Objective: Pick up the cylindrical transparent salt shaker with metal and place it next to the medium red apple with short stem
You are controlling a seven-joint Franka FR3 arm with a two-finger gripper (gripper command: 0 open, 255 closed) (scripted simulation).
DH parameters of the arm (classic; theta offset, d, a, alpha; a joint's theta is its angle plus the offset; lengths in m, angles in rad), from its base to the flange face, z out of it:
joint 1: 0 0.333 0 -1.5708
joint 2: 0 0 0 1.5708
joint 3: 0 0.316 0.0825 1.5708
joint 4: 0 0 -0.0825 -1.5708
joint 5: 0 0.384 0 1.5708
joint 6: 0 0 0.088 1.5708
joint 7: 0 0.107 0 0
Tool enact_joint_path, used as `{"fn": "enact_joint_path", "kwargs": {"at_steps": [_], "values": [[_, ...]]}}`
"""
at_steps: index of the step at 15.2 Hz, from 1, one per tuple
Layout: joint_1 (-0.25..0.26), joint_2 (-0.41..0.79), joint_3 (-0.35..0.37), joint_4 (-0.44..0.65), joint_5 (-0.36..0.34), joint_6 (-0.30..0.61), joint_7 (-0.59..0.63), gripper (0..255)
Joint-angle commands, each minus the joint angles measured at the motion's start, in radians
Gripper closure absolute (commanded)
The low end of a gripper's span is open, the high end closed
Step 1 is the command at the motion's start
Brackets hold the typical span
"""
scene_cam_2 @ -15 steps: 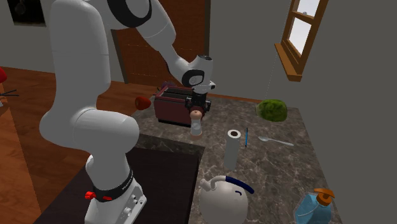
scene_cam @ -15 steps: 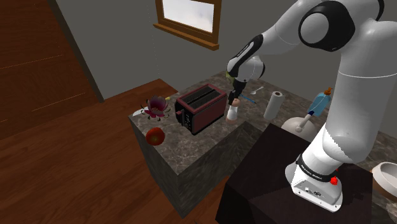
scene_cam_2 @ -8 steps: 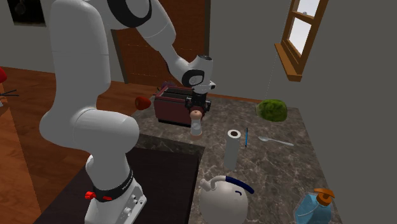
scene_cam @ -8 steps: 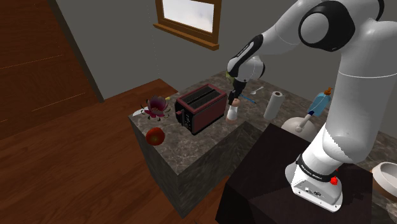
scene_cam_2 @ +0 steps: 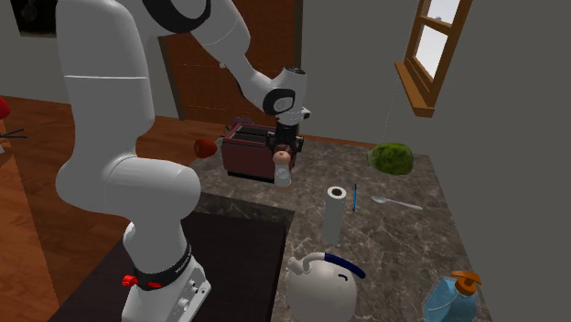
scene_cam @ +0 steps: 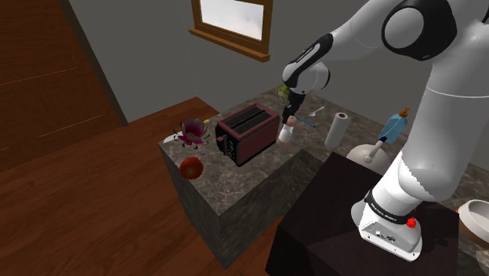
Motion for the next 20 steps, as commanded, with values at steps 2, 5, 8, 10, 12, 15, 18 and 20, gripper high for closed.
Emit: {"fn": "enact_joint_path", "kwargs": {"at_steps": [2, 5, 8, 10, 12, 15, 18, 20], "values": [[0.008, -0.035, -0.013, 0.001, -0.034, -0.03, 0.027, 255], [0.014, -0.068, -0.023, 0.006, -0.065, -0.062, 0.053, 255], [0.018, -0.1, -0.03, 0.014, -0.095, -0.094, 0.077, 255], [0.021, -0.12, -0.035, 0.02, -0.113, -0.117, 0.093, 255], [0.023, -0.139, -0.038, 0.027, -0.131, -0.139, 0.108, 255], [0.025, -0.167, -0.041, 0.04, -0.155, -0.174, 0.129, 255], [0.026, -0.193, -0.044, 0.054, -0.178, -0.209, 0.149, 255], [0.027, -0.209, -0.045, 0.065, -0.191, -0.233, 0.161, 255]]}}
